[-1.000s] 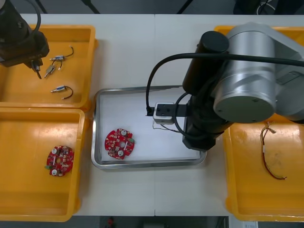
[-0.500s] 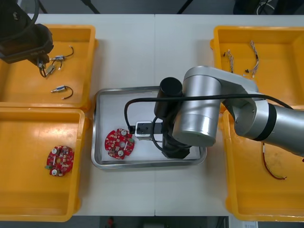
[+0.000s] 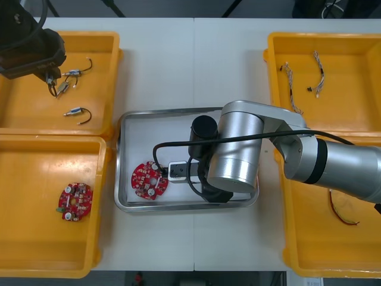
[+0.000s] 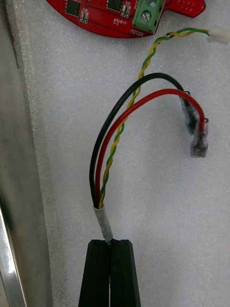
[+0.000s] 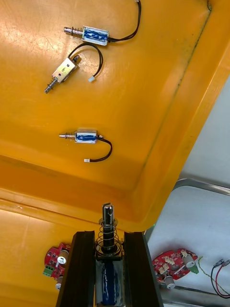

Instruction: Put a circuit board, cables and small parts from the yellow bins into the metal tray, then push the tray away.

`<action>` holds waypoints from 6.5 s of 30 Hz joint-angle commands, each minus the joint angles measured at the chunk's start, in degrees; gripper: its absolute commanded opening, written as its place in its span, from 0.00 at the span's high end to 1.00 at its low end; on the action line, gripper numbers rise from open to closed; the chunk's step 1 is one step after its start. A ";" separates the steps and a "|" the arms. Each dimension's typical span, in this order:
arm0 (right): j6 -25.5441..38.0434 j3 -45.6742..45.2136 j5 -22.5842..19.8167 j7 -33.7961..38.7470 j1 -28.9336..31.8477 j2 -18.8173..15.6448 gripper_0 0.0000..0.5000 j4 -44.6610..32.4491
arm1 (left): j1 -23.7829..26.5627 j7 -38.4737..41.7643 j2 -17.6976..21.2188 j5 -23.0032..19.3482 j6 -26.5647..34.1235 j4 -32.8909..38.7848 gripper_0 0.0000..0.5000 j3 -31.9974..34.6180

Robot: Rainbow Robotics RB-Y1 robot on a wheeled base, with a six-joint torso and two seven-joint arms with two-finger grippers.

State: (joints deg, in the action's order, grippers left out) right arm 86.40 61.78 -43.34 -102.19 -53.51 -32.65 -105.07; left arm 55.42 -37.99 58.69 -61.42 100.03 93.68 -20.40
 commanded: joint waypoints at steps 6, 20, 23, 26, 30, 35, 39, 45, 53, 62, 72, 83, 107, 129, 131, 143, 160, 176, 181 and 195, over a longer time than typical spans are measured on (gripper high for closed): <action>-0.53 0.62 1.06 -1.61 -2.04 0.30 0.00 -1.10 | 2.94 0.46 2.74 -0.36 0.95 1.51 1.00 1.86; 9.76 -12.82 -9.13 -0.20 -2.04 -4.18 0.00 -8.49 | 2.94 0.46 2.66 -0.45 1.22 1.07 1.00 1.77; 13.98 -17.83 -12.38 2.17 -1.95 -5.06 0.00 -9.10 | 2.94 0.46 2.66 -0.45 1.22 1.07 1.00 1.77; 16.96 -22.40 -15.37 6.04 -1.95 -6.11 0.00 -9.19 | 2.94 0.46 2.66 -0.45 1.22 1.07 1.00 1.77; 19.86 -26.80 -17.48 10.87 -1.95 -7.61 0.00 -9.10 | 2.94 0.46 2.66 -0.45 1.22 1.07 1.00 1.77; 22.94 -33.65 -18.27 20.01 -0.02 -9.54 0.00 -9.10 | 2.94 0.46 2.66 -0.45 1.22 1.07 1.00 1.77; 23.60 -39.45 -18.18 26.61 2.80 -10.68 0.00 -9.37 | 2.94 0.46 2.66 -0.45 1.22 1.07 1.00 1.77; 23.60 -46.49 -17.13 35.48 6.22 -12.88 0.00 -10.77 | 2.94 0.46 2.66 -0.45 1.22 1.07 1.00 1.77; 23.60 -53.52 -14.40 44.45 9.92 -15.78 0.00 -10.51 | 2.94 0.46 2.66 -0.45 1.22 1.07 1.00 1.77; 23.60 -58.09 -11.77 49.55 10.35 -18.51 0.00 -1.46 | 2.94 0.46 2.66 -0.45 1.22 1.07 1.00 1.77; 22.06 -57.91 -11.06 46.29 7.37 -21.76 0.00 11.73 | 2.94 0.46 2.66 -0.45 1.22 1.07 1.00 1.77; 18.72 -57.56 -7.46 34.25 3.41 -21.84 0.00 23.07 | 1.36 1.60 0.99 1.57 1.57 2.39 1.00 0.19; -5.71 -48.07 3.00 27.05 -6.26 -14.11 0.00 46.09 | 1.27 25.42 -15.71 16.16 -1.77 10.65 1.00 -15.98; -31.29 -45.96 7.92 23.09 -10.48 -5.23 0.00 65.61 | 0.65 31.04 -25.38 25.39 -9.07 2.30 1.00 -28.02; -33.05 -45.96 9.15 23.00 -10.65 -4.62 0.00 66.48 | 0.65 31.13 -25.56 26.00 -9.07 1.86 1.00 -29.17; -40.52 -45.96 11.08 22.56 -10.56 -2.86 0.00 69.56 | 0.39 31.22 -25.56 26.09 -9.24 0.45 1.00 -30.84; -46.49 -45.96 10.47 22.74 -9.24 -1.28 0.00 72.11 | 0.21 31.13 -25.56 26.09 -9.77 0.28 0.63 -30.84; -48.95 -45.96 8.45 23.09 -6.61 -1.28 0.00 72.11 | 0.21 31.13 -25.56 26.09 -9.77 0.28 0.00 -30.84; -49.66 -45.96 7.74 23.00 -5.64 -1.28 0.00 72.11 | 0.21 31.13 -25.56 26.09 -9.77 0.28 0.00 -30.84; -49.66 -45.96 6.16 22.65 -4.67 -1.10 1.00 72.11 | 4.61 31.48 -20.99 20.20 -6.25 6.60 0.00 -22.75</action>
State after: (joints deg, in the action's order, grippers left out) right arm 36.90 15.66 -36.59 -78.67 -59.67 -34.16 -32.44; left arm 56.43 -10.71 34.89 -39.29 91.99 96.93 -47.21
